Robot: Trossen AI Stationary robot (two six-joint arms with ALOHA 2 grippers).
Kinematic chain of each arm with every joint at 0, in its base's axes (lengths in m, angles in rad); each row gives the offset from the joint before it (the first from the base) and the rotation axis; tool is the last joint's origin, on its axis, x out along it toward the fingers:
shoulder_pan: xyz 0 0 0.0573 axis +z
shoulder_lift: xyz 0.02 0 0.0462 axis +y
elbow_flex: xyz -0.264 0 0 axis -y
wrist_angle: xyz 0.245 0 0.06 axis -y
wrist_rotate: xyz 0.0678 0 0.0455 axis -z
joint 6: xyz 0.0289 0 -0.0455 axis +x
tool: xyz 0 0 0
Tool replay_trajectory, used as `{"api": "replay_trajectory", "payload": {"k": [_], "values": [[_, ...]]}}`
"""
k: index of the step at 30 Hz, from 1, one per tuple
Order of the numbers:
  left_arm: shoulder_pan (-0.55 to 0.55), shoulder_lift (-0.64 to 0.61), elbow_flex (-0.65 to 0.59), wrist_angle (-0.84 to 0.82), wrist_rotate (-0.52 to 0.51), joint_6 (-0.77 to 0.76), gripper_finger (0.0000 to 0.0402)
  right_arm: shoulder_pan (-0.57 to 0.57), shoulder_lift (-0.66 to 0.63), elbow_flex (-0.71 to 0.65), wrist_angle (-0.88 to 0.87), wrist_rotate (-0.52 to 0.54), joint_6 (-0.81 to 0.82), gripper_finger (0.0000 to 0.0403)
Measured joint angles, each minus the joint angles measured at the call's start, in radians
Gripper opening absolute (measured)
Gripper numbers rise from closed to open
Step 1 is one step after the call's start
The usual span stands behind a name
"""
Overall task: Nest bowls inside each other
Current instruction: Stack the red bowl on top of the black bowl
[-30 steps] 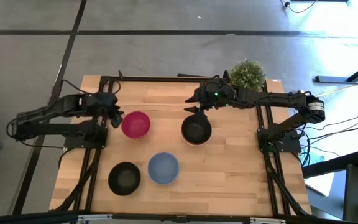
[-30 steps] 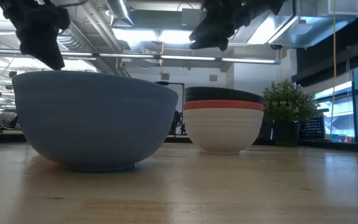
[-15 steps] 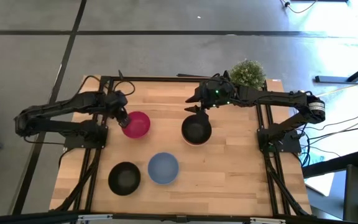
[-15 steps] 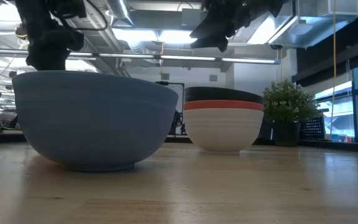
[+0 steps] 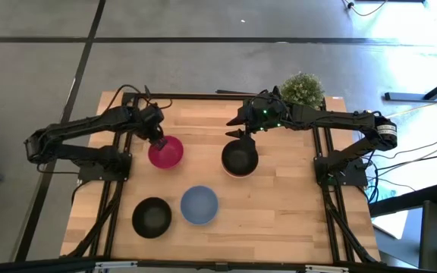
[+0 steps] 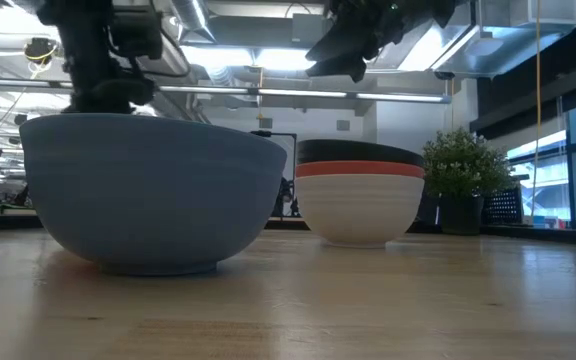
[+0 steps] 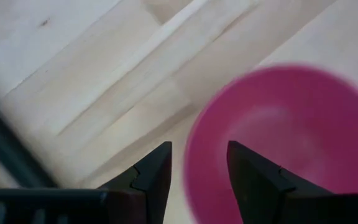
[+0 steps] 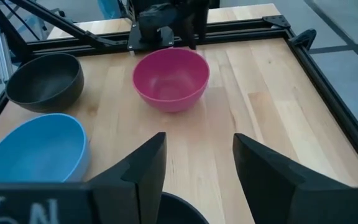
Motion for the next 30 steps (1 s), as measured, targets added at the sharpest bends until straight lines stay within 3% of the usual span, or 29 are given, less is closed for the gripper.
{"api": "replay_trajectory", "payload": {"k": [16, 30], "values": [[0.057, 0.167, 0.000, 0.045, 0.070, 0.118, 0.0149, 0.000, 0.000, 0.000, 0.004, -0.034, 0.002, 0.0186], [0.057, 0.191, 0.000, 0.050, 0.077, 0.150, 0.0139, 0.000, -0.001, 0.000, 0.004, -0.034, 0.001, 0.0186]]}}
